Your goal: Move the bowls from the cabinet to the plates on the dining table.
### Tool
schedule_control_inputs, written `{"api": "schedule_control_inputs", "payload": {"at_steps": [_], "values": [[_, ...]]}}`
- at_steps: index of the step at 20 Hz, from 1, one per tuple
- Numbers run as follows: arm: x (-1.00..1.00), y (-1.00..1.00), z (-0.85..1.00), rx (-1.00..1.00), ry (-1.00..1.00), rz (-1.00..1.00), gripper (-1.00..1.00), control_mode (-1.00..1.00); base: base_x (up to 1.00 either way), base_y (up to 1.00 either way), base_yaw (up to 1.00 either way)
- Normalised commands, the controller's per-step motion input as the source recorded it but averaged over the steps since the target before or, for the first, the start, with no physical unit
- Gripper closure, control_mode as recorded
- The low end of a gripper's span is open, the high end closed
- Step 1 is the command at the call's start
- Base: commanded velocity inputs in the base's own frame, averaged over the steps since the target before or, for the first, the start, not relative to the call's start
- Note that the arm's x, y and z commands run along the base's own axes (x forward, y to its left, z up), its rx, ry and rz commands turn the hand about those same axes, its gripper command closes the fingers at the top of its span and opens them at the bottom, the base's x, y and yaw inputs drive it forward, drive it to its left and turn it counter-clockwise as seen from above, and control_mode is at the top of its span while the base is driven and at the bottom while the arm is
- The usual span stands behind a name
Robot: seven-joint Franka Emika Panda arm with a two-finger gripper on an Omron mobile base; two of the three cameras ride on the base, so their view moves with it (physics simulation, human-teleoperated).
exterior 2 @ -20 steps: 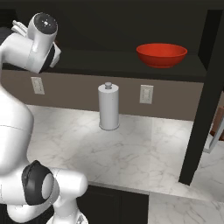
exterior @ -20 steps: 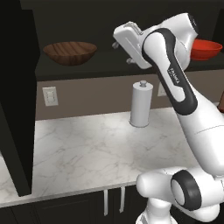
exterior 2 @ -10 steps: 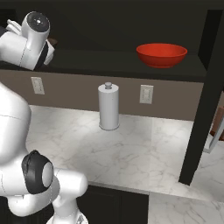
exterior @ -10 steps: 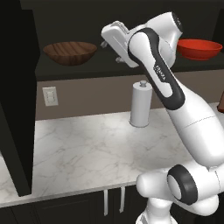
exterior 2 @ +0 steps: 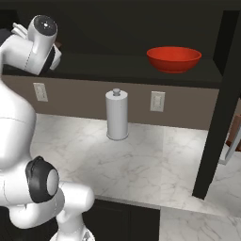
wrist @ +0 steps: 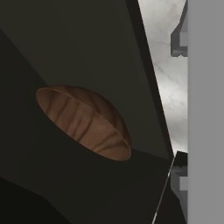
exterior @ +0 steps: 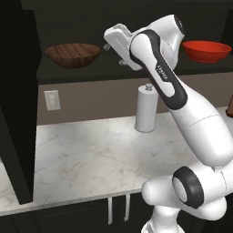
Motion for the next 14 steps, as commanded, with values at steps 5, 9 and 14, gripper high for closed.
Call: {"api": "schedule_control_inputs", "payload": {"at_steps": [5, 9, 14], "values": [[0.30, 0.07, -0.08, 0.00, 0.00, 0.00, -1.00, -1.00, 0.00, 0.00, 0.00], [0.21, 0.11, -0.04, 0.00, 0.00, 0.00, -1.00, -1.00, 0.00, 0.00, 0.00], [0.25, 0.11, -0.02, 0.00, 0.00, 0.00, -1.00, -1.00, 0.00, 0.00, 0.00]]}}
